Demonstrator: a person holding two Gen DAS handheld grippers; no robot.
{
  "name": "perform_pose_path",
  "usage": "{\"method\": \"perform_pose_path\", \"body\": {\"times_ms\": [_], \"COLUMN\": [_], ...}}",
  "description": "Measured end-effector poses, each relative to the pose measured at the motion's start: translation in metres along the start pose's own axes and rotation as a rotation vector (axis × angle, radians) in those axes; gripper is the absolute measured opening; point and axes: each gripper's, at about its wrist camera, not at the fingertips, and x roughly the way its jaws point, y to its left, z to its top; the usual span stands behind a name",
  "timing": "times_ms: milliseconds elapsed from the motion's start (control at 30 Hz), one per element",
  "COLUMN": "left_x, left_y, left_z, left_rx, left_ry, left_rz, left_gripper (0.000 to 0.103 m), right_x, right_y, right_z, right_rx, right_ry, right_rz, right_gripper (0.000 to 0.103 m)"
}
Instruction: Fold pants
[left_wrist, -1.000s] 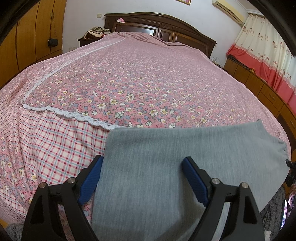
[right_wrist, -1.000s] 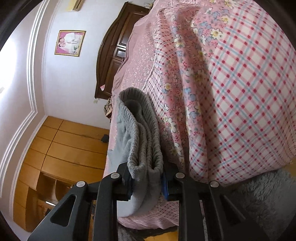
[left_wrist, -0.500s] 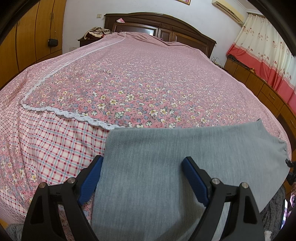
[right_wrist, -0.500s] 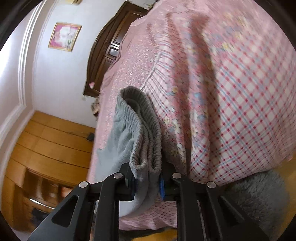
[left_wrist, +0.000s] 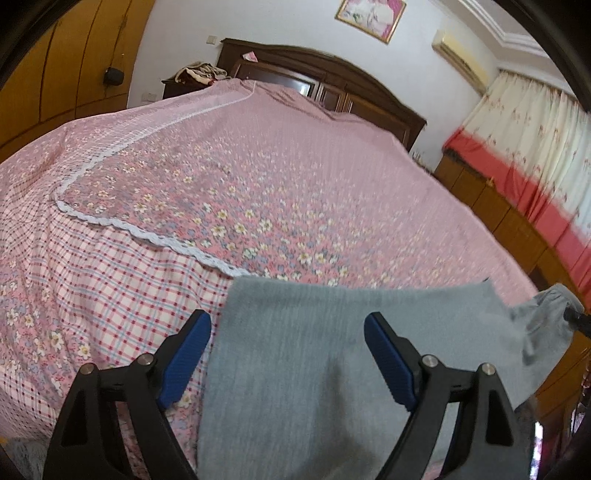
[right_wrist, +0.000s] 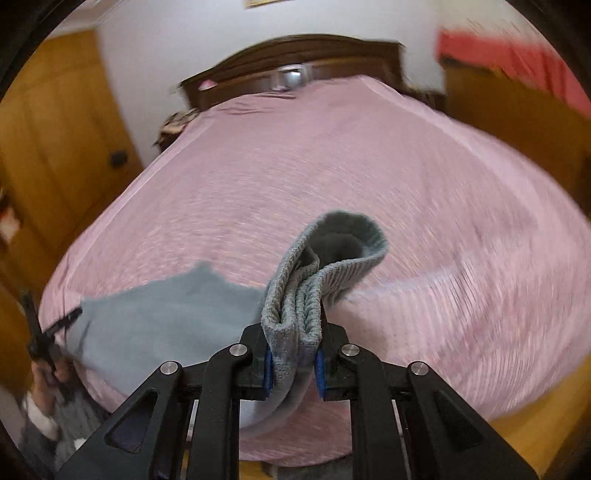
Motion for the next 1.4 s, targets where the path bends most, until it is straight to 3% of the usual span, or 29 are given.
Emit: {"method": "perform_pose_path", "body": {"times_ms": [200, 433, 567, 633, 767, 1033, 1400], "left_x": [-0.017, -0.036, -0.039, -0.043, -0.051, -0.050, -0.053], "left_y": [0.010, 0.026, 0.066, 0.090, 0.112, 0.109, 0.143], "left_z": [0.001, 0.000, -0.008, -0.012, -0.017, -0.011, -0.018], "left_rx": [-0.038, -0.102, -0.262, -0.372, -0.461, -0.424, -0.545], "left_ry": [-0.037, -0.071, -0.020, -0.016, -0.033, -0.020, -0.031], "left_rz": [-0.018, 0.006, 0.032, -0.048, -0.151, -0.139, -0.276], "left_gripper": [0.088, 0.088, 0.085, 0.078, 0.078, 0.078, 0.078], "right_x": [0.015, 0.058, 0.079, 0.090, 0.112, 0.145, 0.169], "right_y": [0.137, 0.309, 0.386, 0.415, 0.450, 0.489, 0.499], "right_z": [0.015, 0.001, -0.026, -0.044, -0.086, -0.135, -0.149], "right_rx": [-0.293, -0.535, -0.622, -0.683, -0.812, -1.033, -1.065], "right_ry": [-0.031, -0.062, -0.031, -0.023, -0.014, -0.025, 0.009], "right_rz": [-0.021, 0.169, 0.277, 0.271, 0.180, -0.020, -0.042], "right_gripper": [0.017, 0.017, 0.017, 0.017, 0.017, 0.017, 0.021]}}
